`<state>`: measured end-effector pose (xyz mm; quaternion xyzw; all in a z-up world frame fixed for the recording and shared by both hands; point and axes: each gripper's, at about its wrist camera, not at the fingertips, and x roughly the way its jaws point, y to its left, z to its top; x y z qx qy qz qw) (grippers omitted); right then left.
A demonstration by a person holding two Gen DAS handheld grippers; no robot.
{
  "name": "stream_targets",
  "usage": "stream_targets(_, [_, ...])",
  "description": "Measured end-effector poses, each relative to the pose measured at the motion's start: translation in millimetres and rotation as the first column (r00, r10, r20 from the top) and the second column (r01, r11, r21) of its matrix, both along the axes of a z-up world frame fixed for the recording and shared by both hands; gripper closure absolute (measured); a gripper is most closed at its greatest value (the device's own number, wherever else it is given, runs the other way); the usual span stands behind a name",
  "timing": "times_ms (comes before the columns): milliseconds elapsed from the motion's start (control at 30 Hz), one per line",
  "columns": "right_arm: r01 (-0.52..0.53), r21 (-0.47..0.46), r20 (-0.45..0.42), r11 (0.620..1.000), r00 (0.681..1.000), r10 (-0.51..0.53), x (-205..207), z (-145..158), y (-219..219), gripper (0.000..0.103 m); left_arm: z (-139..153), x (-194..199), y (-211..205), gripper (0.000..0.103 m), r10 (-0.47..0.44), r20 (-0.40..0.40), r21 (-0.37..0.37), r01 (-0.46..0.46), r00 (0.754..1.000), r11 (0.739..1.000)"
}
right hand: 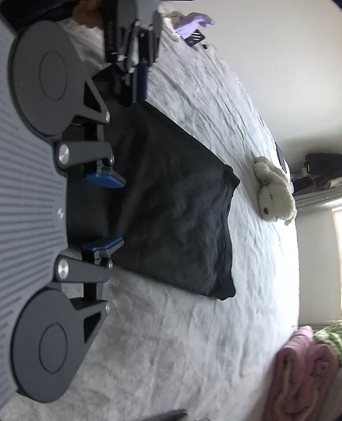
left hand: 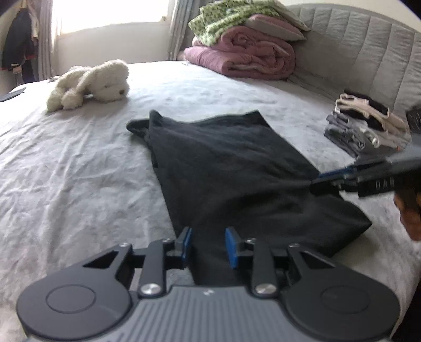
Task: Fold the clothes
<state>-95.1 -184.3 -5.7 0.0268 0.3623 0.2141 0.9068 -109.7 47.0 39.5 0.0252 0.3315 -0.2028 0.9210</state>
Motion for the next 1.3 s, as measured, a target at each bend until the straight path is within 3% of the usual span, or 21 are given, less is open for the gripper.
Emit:
stream_targets(133, [-0.084, 0.022, 0.044, 0.996, 0.996, 0.083, -21.4, 6.9, 17.4, 0.059, 12.4, -19.6, -7.4, 0.078, -0.057, 0.058, -0.062, 0.061, 0.997, 0.996])
stream_targets(233, [-0.147, 0.004, 0.028, 0.989, 0.989, 0.147, -33.6, 0.5, 38.4, 0.062, 1.1, -23.3, -18.8, 0.078, -0.089, 0.015, -0.023, 0.09, 0.996, 0.996])
stream_targets(333, [-0.143, -0.061, -0.038, 0.988, 0.989, 0.141, -36.3, -15.7, 44.0, 0.062, -3.8, -25.0, -18.2, 0.079, -0.09, 0.001, 0.012, 0.09, 0.996, 0.996])
stream_targets(400, [-0.125, -0.051, -0.054, 0.991, 0.991, 0.122, -36.3, -14.4, 35.4, 0.065, -6.2, -26.1, -16.7, 0.079, -0.087, -0.004, 0.034, 0.087, 0.996, 0.996])
stream_targets(500, [-0.066, -0.07, -0.068, 0.995, 0.996, 0.061, -38.2, -12.0, 17.9, 0.082, -9.8, -27.8, -14.4, 0.079, -0.083, -0.012, 0.067, 0.084, 0.996, 0.994])
stream_targets(633, [-0.007, -0.065, -0.091, 0.998, 0.996, 0.001, -43.9, -11.2, -6.1, 0.088, -13.7, -30.1, -10.0, 0.079, -0.077, -0.022, 0.099, 0.079, 0.997, 0.992])
stream_targets(933, [0.015, -0.125, -0.071, 0.992, 0.997, -0.025, -51.9, -13.5, -10.0, 0.089, -15.1, -38.7, 19.3, 0.076, -0.05, -0.054, 0.041, 0.053, 0.997, 0.998])
stream_targets(1167, [0.022, -0.168, -0.037, 0.986, 0.999, -0.029, -56.4, -12.1, -6.0, 0.083, -3.9, -41.1, 28.9, 0.074, -0.051, -0.005, 0.023, 0.051, 0.999, 0.998])
stream_targets(1300, [0.017, -0.19, 0.036, 0.982, 0.999, -0.01, -62.5, -5.6, 2.5, 0.083, 2.9, -42.2, 33.9, 0.074, -0.051, 0.025, 0.014, 0.051, 0.998, 0.999])
